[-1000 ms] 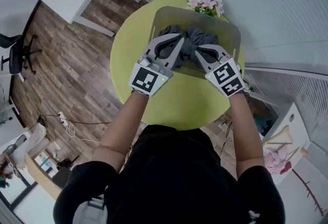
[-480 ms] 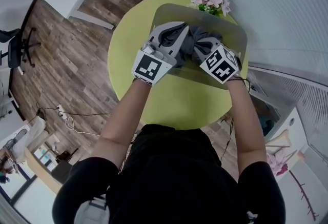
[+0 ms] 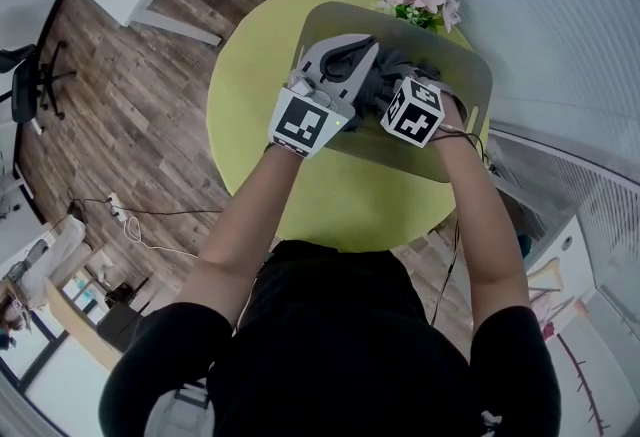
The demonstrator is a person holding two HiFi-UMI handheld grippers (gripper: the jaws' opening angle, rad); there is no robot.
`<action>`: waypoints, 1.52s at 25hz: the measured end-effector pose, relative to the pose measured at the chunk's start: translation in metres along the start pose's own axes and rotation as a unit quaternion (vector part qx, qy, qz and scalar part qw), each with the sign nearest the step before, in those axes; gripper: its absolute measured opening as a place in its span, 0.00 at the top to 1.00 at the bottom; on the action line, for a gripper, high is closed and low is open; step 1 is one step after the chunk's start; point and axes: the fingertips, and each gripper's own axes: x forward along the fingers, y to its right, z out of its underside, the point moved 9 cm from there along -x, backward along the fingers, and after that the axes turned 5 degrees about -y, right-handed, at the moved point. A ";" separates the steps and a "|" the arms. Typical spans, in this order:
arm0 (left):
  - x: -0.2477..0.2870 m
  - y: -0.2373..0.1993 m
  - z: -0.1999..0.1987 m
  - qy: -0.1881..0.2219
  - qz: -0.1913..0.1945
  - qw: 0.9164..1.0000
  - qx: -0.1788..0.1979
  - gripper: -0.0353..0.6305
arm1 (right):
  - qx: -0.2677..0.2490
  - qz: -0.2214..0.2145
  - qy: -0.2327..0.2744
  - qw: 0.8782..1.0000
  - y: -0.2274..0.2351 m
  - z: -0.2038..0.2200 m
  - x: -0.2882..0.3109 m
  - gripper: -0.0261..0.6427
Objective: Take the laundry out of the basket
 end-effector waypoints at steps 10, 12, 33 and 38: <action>0.012 -0.004 0.004 -0.013 0.010 1.000 0.016 0.93 | -0.024 -0.049 -0.053 0.997 0.002 -0.003 0.038 0.48; 0.016 -0.004 0.006 -0.017 0.012 1.000 0.020 0.93 | -0.028 -0.052 -0.062 0.996 0.004 -0.002 0.047 0.43; 0.020 -0.009 0.011 -0.014 0.003 1.000 0.004 0.93 | -0.074 -0.078 -0.096 0.990 0.013 0.004 0.114 0.31; 0.020 -0.012 0.012 -0.015 -0.001 1.000 -0.006 0.93 | -0.079 -0.069 -0.085 0.991 0.014 0.004 0.109 0.32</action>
